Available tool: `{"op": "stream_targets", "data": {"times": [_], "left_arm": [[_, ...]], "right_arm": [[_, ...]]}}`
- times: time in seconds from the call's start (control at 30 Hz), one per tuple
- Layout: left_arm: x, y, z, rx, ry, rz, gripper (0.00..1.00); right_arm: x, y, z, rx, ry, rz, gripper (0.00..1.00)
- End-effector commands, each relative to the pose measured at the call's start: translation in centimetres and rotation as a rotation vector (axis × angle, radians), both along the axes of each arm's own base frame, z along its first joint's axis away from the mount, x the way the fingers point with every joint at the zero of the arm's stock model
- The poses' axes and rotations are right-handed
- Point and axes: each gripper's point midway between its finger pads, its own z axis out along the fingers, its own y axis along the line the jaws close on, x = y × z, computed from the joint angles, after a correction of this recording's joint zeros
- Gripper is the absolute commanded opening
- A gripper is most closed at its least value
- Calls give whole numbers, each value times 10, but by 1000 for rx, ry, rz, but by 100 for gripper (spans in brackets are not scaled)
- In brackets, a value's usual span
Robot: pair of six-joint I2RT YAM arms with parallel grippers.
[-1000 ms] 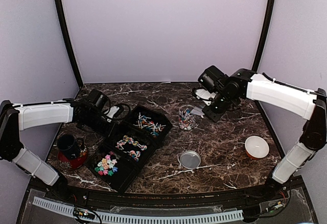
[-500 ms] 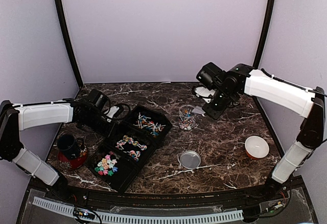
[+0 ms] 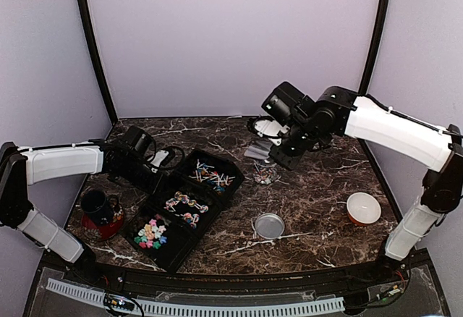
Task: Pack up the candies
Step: Place the fake candies in the packing box, then scoop the fake candies from the plate.
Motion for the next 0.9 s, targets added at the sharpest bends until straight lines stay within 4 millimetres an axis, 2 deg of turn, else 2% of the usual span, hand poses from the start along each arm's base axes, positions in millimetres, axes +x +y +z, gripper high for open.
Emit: {"op": "stream_targets", "data": {"times": [0.0,0.17,0.3,0.87], "left_arm": [[6,-17,26,-107,-35,-22,0],[5,-17,21,-99,-18,-24,0],[5,-15,20,-91,-13,-19,0],[9,-6,17,17,-67,2,0]], "right_arm": [[-12,34,4,13,-12,106,0],[-30,58,-8,-29,26,185,0],[-36,69,-18,-80,49,211,0],[-21,84,-69,-280,60,191,0]]}}
